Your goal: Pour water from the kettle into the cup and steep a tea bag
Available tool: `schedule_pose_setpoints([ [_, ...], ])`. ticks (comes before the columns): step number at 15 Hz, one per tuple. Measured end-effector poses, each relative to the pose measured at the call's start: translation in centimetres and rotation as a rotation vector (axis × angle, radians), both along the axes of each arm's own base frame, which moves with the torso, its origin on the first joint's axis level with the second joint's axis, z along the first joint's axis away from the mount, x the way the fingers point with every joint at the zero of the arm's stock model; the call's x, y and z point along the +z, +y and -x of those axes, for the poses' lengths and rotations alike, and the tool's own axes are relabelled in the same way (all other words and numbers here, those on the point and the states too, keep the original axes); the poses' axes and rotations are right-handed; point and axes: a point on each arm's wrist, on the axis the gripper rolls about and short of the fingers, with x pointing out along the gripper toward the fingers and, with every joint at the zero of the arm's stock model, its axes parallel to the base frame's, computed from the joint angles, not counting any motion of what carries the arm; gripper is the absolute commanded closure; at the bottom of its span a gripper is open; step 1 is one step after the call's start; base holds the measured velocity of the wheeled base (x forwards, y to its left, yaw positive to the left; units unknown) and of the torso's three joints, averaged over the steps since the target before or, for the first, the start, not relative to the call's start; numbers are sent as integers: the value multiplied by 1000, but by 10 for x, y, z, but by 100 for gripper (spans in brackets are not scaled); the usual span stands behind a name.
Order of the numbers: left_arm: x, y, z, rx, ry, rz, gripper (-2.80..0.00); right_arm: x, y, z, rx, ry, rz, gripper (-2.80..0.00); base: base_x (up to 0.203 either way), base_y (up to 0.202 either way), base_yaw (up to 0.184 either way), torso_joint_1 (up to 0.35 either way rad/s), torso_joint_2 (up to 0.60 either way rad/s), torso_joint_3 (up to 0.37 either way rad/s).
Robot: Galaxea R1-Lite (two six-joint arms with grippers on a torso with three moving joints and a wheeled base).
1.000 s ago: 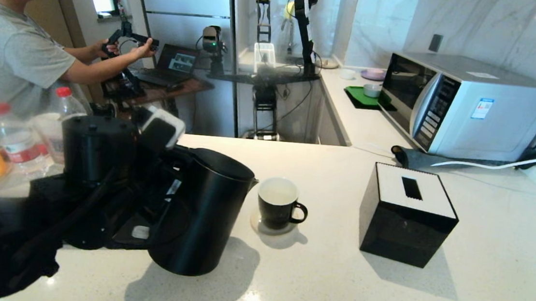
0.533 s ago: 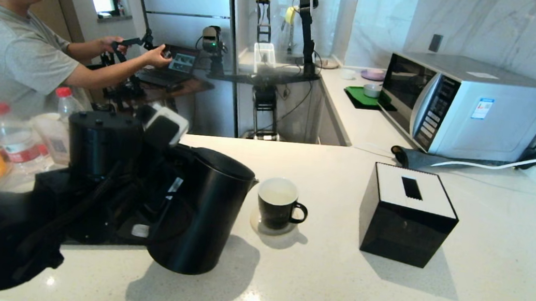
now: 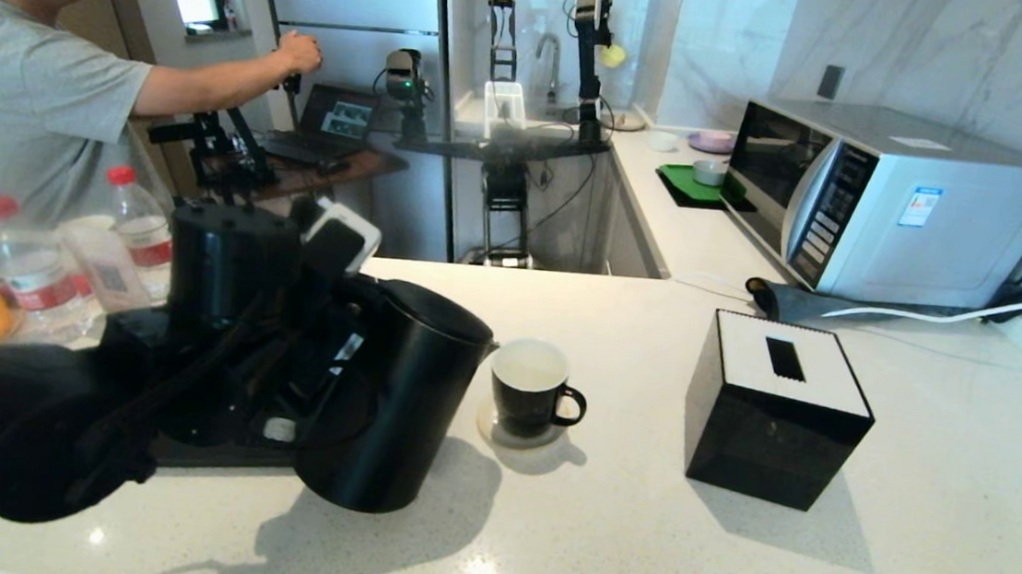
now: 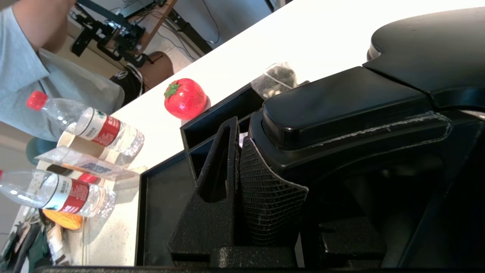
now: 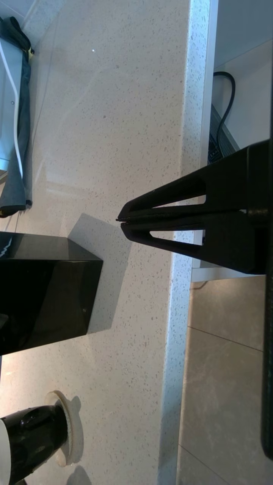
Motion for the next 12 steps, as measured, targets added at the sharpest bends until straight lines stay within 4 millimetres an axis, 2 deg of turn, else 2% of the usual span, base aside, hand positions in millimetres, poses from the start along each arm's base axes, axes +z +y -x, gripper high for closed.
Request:
schedule_pose_setpoints([
  [12,2,-12,-11,-24,-7,-44,0,0,0,0,0,0,0,0,0,0,0,0,0,0],
])
